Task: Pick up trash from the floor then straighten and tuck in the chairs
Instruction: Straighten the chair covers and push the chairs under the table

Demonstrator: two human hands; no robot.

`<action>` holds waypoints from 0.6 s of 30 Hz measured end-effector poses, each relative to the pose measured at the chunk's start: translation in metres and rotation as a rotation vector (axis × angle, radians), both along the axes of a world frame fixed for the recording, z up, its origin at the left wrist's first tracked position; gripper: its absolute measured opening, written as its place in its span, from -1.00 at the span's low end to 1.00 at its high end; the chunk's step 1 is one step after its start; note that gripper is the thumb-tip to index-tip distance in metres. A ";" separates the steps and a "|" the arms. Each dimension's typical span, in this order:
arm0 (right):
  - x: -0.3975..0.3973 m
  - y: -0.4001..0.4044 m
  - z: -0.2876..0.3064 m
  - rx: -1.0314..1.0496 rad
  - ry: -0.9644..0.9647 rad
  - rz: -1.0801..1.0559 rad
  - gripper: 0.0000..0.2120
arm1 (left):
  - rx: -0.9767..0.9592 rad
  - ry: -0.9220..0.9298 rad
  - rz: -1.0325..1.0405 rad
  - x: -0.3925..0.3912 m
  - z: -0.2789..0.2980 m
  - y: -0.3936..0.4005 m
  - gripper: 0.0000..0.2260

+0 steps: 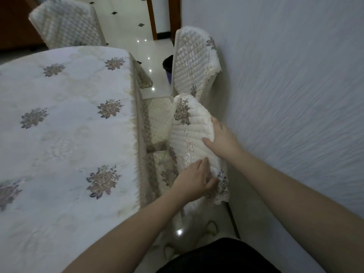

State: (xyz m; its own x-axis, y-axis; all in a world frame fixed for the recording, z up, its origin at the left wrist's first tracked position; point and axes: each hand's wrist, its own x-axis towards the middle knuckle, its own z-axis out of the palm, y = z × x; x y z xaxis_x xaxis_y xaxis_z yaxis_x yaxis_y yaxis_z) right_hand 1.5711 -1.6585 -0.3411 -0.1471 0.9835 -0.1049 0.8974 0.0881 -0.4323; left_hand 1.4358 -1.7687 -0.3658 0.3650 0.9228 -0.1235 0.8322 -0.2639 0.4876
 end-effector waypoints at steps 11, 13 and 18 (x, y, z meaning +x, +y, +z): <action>-0.003 0.010 -0.007 -0.098 0.316 -0.031 -0.19 | -0.241 -0.222 0.295 0.060 -0.014 -0.034 0.05; 0.000 0.017 -0.007 -0.107 0.299 -0.012 -0.18 | -0.212 -0.222 0.318 0.065 -0.014 -0.029 0.00; 0.006 0.036 -0.002 -0.126 0.348 0.003 -0.17 | -0.231 -0.205 0.379 0.077 -0.013 -0.011 0.00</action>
